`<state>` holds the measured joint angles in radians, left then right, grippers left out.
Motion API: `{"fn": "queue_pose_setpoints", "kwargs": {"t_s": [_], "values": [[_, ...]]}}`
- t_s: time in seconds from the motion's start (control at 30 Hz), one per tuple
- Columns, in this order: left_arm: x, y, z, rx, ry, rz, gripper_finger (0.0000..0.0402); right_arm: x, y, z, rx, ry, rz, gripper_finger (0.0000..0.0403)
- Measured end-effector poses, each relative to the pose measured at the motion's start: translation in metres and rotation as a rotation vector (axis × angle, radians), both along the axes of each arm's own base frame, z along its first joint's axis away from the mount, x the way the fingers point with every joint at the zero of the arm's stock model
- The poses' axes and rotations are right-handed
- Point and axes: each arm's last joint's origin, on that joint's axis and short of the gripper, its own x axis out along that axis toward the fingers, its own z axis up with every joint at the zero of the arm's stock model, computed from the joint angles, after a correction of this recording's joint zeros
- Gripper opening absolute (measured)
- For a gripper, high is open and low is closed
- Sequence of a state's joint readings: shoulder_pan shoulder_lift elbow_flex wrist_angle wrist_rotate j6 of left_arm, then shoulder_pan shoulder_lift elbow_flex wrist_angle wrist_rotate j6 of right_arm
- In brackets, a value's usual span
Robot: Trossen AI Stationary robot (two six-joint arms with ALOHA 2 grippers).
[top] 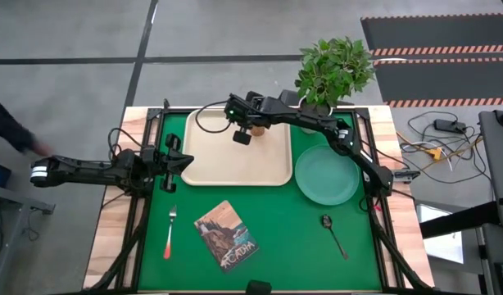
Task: Pick and place plate/cup/fork/spoon on tray
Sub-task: Put the brown cup on the top of the tray, then put the green plate on the tray to the bottom left of the brown cup
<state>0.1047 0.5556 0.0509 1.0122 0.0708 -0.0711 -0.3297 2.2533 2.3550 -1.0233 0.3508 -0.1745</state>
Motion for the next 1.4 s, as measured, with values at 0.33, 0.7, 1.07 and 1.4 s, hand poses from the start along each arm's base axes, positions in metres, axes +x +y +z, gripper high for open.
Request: {"fn": "queue_pose_setpoints", "kwargs": {"t_s": [0.33,0.7,1.07,1.4], "values": [[0.0,0.0,-0.001,-0.001,0.006,0.0,0.0,-0.004,0.059,0.045,0.017,-0.068,0.141,0.0008],[0.001,0.0,-0.005,-0.05,0.023,-0.026,0.0,-0.028,0.157,0.075,0.24,-0.049,0.284,0.0008],[0.001,0.0,-0.005,-0.095,0.02,-0.052,0.0,-0.061,0.234,0.064,0.31,-0.063,0.322,0.0008],[0.001,0.0,-0.005,-0.096,0.024,-0.052,0.0,-0.112,0.236,0.027,0.304,-0.156,0.25,0.0008]]}}
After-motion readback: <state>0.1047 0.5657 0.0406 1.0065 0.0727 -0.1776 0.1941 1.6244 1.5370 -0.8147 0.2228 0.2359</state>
